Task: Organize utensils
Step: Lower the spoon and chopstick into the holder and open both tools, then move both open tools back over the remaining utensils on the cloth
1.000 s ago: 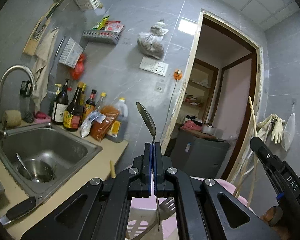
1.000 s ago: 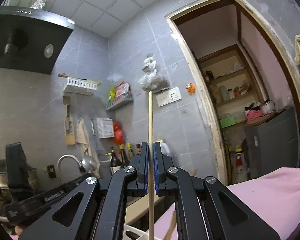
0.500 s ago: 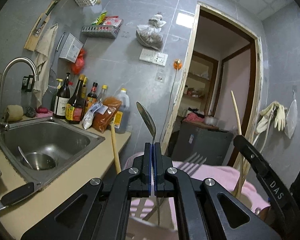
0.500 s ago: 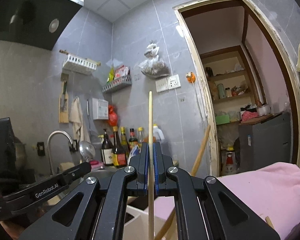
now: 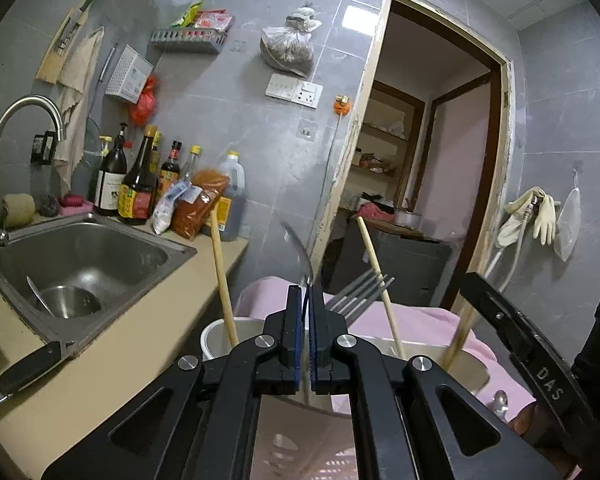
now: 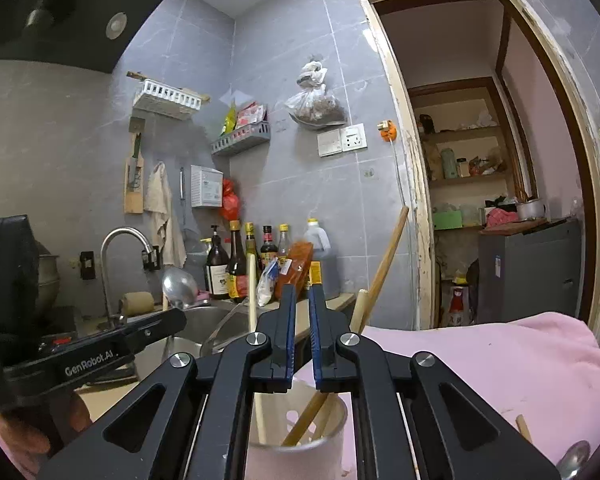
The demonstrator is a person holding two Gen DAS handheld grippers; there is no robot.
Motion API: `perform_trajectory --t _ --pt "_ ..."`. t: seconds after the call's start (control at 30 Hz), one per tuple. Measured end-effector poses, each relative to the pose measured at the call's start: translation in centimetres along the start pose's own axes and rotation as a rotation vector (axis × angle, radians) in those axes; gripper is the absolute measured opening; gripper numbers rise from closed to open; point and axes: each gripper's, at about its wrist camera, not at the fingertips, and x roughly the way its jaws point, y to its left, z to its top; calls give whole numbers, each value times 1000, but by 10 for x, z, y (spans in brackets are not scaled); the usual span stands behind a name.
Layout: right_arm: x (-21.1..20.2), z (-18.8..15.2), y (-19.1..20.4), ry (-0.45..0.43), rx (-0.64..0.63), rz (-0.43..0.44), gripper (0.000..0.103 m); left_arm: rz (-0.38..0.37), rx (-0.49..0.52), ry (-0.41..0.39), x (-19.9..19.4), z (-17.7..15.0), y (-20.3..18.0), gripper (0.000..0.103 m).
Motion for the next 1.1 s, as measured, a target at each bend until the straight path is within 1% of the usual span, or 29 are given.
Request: perform_trajectory --t 0.1,0.13,0.2,0.27,0.33,0.4,0.43,0.47,0.5,0.53,0.57,0.6,0.67,0.73,0.77,0.8,0.87,0.93,1.0,1.03,1.07,1.1 --pt "-9 3 0 -2 -11 7 8 -9 -1 17 -2 2 -2 6" --pt "-13 5 -1 -5 -9 7 9 -11 -1 19 -3 3 -3 8" --pt "-21 8 -5 -12 -2 1 16 -11 10 20 -5 5 -8 14" --pt "-30 12 -9 -20 -1 -9 21 -9 29 17 -9 7 -15 23" --pt "-36 17 -14 -30 -3 -23 21 -14 41 16 -12 8 -22 27" --pt "-45 22 -20 -42 -4 -45 23 -27 51 10 -15 11 -32 33" --pt "-49 24 -24 -47 -3 -56 25 -29 56 7 -17 12 -36 40" --pt "-54 27 -27 -54 -4 -69 30 -32 63 3 -18 13 -43 47" --pt "-57 29 -31 -59 -7 -79 37 -38 69 -2 -20 14 -49 51" --pt "-62 31 -34 -65 -10 -89 40 -43 77 -7 -22 14 -54 55" --pt "-67 33 -38 -73 -13 -100 46 -45 86 -13 -23 15 -60 59" --pt "-73 35 -43 -80 -18 -114 50 -46 100 -15 -24 16 -68 61" --pt "-83 39 -51 -83 -28 -139 54 -53 119 -15 -25 16 -80 75" --pt "-95 43 -61 -86 -46 -169 62 -68 132 -19 -26 16 -93 82" --pt "-100 45 -65 -89 -52 -181 71 -77 142 -23 -27 16 -101 86" --pt "-104 46 -69 -91 -55 -189 76 -79 152 -26 -27 17 -106 89" --pt "-116 49 -77 -95 -67 -212 80 -88 168 -33 -28 15 -118 96" --pt "-124 51 -84 -92 -81 -231 83 -98 175 -40 -27 13 -127 99" --pt "-133 51 -92 -87 -90 -246 91 -109 180 -40 -25 9 -137 101" --pt "-137 50 -96 -84 -94 -255 93 -115 182 -33 -23 7 -141 101" --pt "-142 50 -100 -81 -99 -266 99 -122 183 -23 -21 4 -145 101" --pt "-145 50 -104 -79 -100 -271 102 -131 183 -4 -17 1 -149 101"
